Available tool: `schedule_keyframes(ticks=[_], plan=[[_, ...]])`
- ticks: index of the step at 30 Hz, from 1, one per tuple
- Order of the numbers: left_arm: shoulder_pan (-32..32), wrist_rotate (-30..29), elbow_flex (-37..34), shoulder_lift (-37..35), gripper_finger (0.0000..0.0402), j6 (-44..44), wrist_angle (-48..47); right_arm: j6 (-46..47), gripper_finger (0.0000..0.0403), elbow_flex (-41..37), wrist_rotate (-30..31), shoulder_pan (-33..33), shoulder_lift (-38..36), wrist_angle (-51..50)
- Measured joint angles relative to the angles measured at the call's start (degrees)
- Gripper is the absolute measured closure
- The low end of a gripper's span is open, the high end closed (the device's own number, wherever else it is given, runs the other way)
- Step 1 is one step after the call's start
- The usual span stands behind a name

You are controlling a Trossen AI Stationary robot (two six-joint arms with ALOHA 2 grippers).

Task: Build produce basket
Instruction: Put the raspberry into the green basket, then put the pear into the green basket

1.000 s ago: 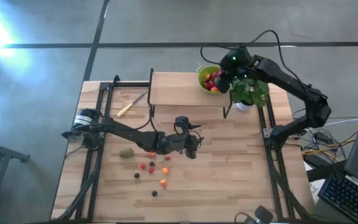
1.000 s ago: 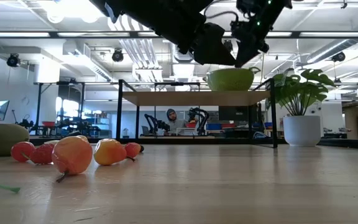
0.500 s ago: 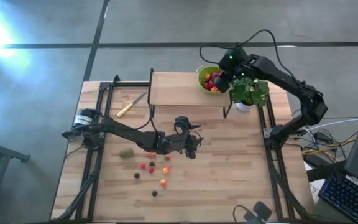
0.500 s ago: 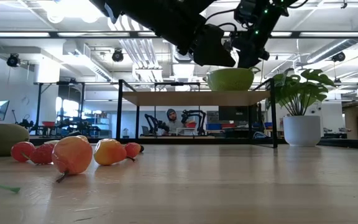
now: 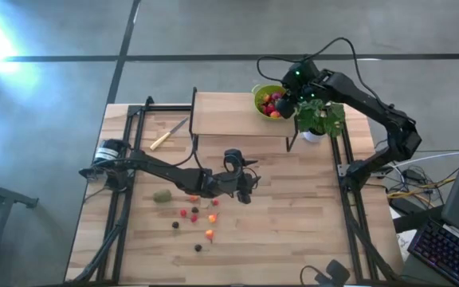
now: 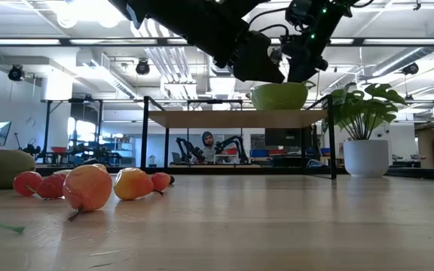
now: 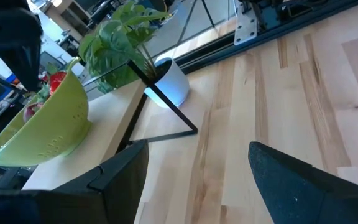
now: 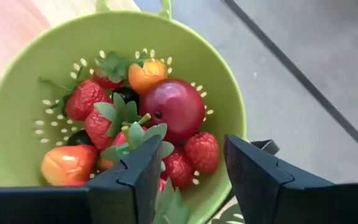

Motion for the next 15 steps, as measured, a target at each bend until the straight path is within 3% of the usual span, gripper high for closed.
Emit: schedule_keyframes(ticks=[8,15], plan=[[0.0,0.0,0.0,0.0,0.0119,0.0,-2.4,0.3,0.0226,0.5,0.0,4.3,-6.8,0.0],[-0.4,0.0,0.0,0.0,0.0119,-0.7,-7.4,3.1,0.0252,-3.5,0.0,13.9,-14.3,-0.1]])
